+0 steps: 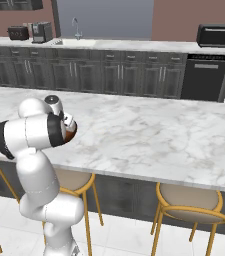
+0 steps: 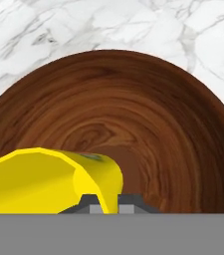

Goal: Place the cup inside the bowl on the dining table and move the bowl to any counter.

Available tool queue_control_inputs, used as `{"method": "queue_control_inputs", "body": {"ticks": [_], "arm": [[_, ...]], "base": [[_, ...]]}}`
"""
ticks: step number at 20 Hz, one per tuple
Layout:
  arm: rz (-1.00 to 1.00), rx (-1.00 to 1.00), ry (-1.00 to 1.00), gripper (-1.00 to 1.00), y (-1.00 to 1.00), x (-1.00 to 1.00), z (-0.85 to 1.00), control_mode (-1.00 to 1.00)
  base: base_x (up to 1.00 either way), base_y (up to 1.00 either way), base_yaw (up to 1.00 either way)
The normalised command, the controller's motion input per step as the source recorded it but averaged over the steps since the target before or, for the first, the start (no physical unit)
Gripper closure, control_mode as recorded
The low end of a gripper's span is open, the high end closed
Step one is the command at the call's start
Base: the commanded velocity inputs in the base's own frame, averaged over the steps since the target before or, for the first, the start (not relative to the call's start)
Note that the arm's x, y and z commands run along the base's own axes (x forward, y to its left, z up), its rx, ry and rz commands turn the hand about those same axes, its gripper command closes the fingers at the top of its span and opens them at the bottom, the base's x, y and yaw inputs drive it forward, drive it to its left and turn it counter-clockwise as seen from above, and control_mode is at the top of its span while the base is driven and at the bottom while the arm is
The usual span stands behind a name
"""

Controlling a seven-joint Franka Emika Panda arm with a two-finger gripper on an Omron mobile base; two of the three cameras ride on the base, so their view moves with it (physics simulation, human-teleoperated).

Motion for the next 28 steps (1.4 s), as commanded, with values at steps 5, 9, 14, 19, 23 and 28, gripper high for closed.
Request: {"method": "queue_control_inputs", "body": {"ticks": [5, 9, 14, 19, 23, 28], "arm": [[0.0, 0.0, 0.0, 1.0, 0.08, 0.0, -0.06, -1.0], [0.0, 0.0, 0.0, 1.0, 0.04, 0.0, 0.0, -1.0], [0.0, 0.0, 0.0, 1.0, 0.0, 0.0, 0.0, -1.0], [0.0, 0.0, 0.0, 1.0, 0.0, 0.0, 0.0, -1.0], [0.0, 0.0, 0.0, -1.0, 0.0, 0.0, 0.0, -1.0], [0.0, 0.0, 0.0, -1.0, 0.0, 0.0, 0.0, -1.0]], "base": [[0.0, 0.0, 0.0], [0.0, 0.0, 0.0], [0.0, 0.0, 0.0], [0.0, 0.0, 0.0], [0.0, 0.0, 0.0], [0.0, 0.0, 0.0]]}}
